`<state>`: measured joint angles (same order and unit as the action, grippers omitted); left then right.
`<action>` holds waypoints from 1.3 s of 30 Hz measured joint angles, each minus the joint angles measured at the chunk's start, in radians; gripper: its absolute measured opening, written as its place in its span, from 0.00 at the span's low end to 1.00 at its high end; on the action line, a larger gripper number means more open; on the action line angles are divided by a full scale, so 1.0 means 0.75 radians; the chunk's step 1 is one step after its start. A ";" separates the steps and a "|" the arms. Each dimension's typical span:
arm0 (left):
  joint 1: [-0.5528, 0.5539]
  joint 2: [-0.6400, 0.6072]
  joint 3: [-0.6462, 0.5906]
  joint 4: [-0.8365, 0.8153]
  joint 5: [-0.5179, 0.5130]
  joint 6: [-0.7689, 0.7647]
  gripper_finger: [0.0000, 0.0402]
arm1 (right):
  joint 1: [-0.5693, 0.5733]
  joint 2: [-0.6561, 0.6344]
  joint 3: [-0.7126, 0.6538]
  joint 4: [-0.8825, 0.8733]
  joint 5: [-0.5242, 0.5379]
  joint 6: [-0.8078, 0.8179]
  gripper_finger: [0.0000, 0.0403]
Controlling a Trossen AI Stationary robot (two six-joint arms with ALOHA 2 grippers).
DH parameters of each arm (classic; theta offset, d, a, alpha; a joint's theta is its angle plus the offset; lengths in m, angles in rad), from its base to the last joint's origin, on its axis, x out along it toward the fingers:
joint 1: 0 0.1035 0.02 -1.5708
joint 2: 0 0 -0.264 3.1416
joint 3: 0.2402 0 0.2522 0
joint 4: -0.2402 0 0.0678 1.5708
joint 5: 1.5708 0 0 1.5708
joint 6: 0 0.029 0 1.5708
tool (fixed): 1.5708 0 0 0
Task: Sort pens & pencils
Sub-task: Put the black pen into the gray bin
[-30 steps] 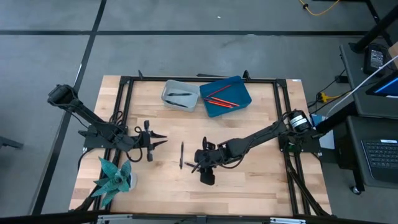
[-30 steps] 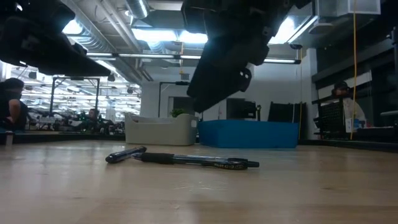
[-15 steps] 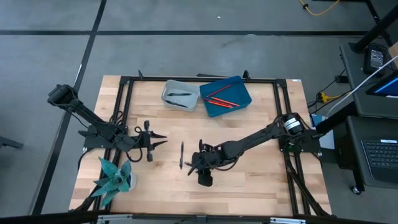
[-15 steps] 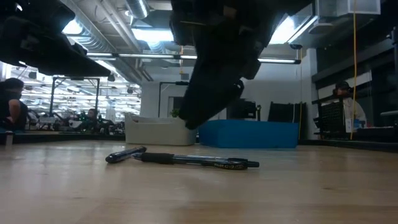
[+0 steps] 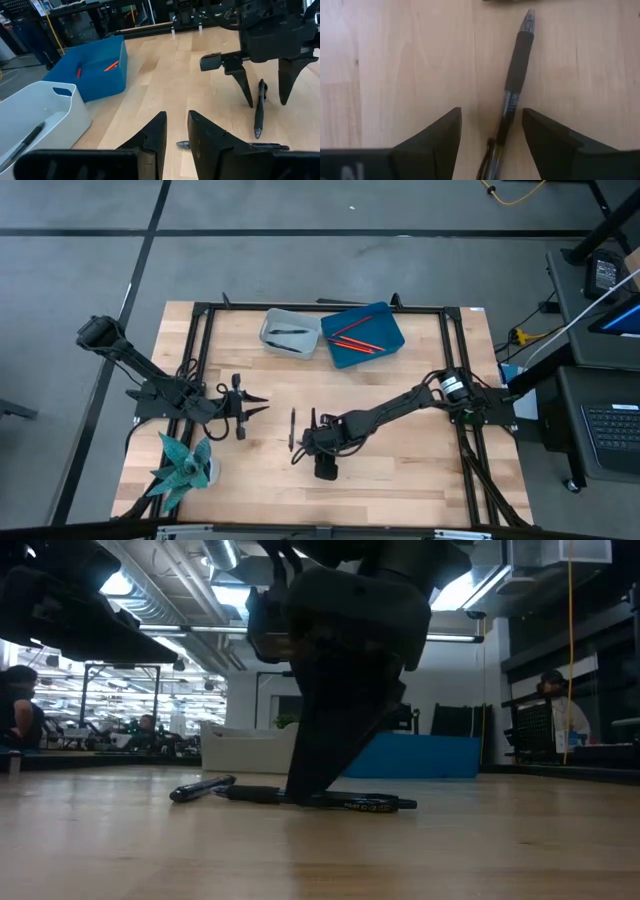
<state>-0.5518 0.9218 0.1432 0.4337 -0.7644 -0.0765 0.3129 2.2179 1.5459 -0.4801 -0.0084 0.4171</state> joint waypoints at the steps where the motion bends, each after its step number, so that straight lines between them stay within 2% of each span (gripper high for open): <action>1: 0.000 0.000 0.000 0.000 0.000 0.000 0.18 | 0.000 0.005 0.001 -0.009 -0.002 0.002 0.53; 4: 0.000 0.000 0.000 0.000 0.000 0.000 0.18 | -0.003 0.007 0.001 -0.036 -0.003 0.001 0.52; 7: 0.000 0.000 0.000 0.000 0.000 0.000 0.18 | -0.005 0.009 0.001 -0.047 -0.004 -0.008 0.48; 15: 0.000 0.000 0.000 0.000 0.000 0.000 0.18 | -0.036 0.009 0.001 -0.107 -0.019 -0.015 0.20; 20: 0.000 0.000 0.000 0.000 0.000 0.000 0.18 | -0.059 0.009 0.001 -0.124 -0.061 -0.009 0.07; 25: 0.000 0.000 0.000 0.000 0.000 0.000 0.18 | -0.067 0.009 -0.002 -0.107 -0.076 -0.071 0.06; 28: 0.000 0.000 0.000 0.000 0.000 0.000 0.18 | -0.079 0.009 -0.003 -0.102 -0.135 -0.079 0.06; 39: 0.000 0.000 0.000 0.000 0.000 0.000 0.18 | -0.076 -0.026 0.019 -0.114 -0.156 -0.156 0.06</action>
<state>-0.5518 0.9218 0.1432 0.4338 -0.7643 -0.0765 0.2558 2.1982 1.5603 -0.5659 -0.1255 0.2998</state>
